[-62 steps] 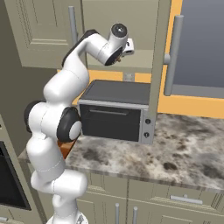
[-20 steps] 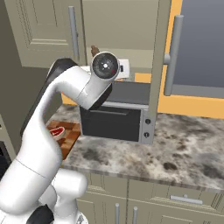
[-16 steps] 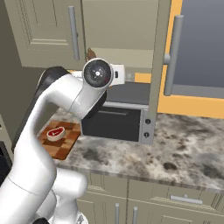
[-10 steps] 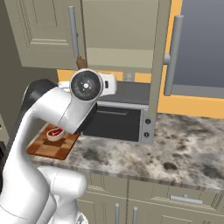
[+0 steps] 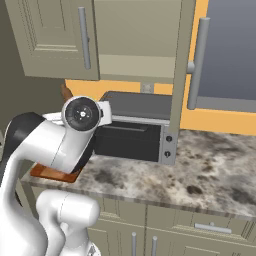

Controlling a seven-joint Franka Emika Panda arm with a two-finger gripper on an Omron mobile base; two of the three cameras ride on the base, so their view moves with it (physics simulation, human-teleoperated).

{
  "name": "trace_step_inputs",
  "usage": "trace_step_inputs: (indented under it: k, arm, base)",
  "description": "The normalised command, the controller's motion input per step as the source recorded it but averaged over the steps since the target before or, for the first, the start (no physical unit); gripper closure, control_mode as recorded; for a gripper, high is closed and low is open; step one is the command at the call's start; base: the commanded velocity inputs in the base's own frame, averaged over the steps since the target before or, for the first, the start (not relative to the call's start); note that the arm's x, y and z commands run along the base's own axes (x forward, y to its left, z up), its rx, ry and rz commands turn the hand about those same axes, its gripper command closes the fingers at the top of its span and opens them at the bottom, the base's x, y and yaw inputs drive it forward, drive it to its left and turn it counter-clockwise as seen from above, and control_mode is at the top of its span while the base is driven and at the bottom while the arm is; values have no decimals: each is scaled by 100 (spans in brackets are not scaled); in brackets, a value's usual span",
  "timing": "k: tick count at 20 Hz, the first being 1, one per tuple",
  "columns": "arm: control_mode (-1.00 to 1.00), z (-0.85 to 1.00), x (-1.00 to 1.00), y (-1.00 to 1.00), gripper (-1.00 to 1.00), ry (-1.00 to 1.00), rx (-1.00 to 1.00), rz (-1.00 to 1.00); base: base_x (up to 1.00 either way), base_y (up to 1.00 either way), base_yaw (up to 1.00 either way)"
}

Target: Open the cabinet, retrieve the rolling pin, and place it next to the meat on the cutting board to prepare for tenderizing.

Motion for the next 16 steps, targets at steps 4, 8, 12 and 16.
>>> trace_step_inputs:
  k: [4, 8, 12, 16]
  arm:
    - [-100, -42, -9, 53, 100, 12, -8, 17]
    - [-100, -46, -2, 50, 100, 10, -9, 15]
    - [-100, -52, 0, 50, 100, 3, -9, 12]
    - [-100, -50, 0, 46, 100, 1, -9, 13]
  base:
    - [0, 0, 0]
    - [0, 0, 0]
    - [0, 0, 0]
    - [0, 0, 0]
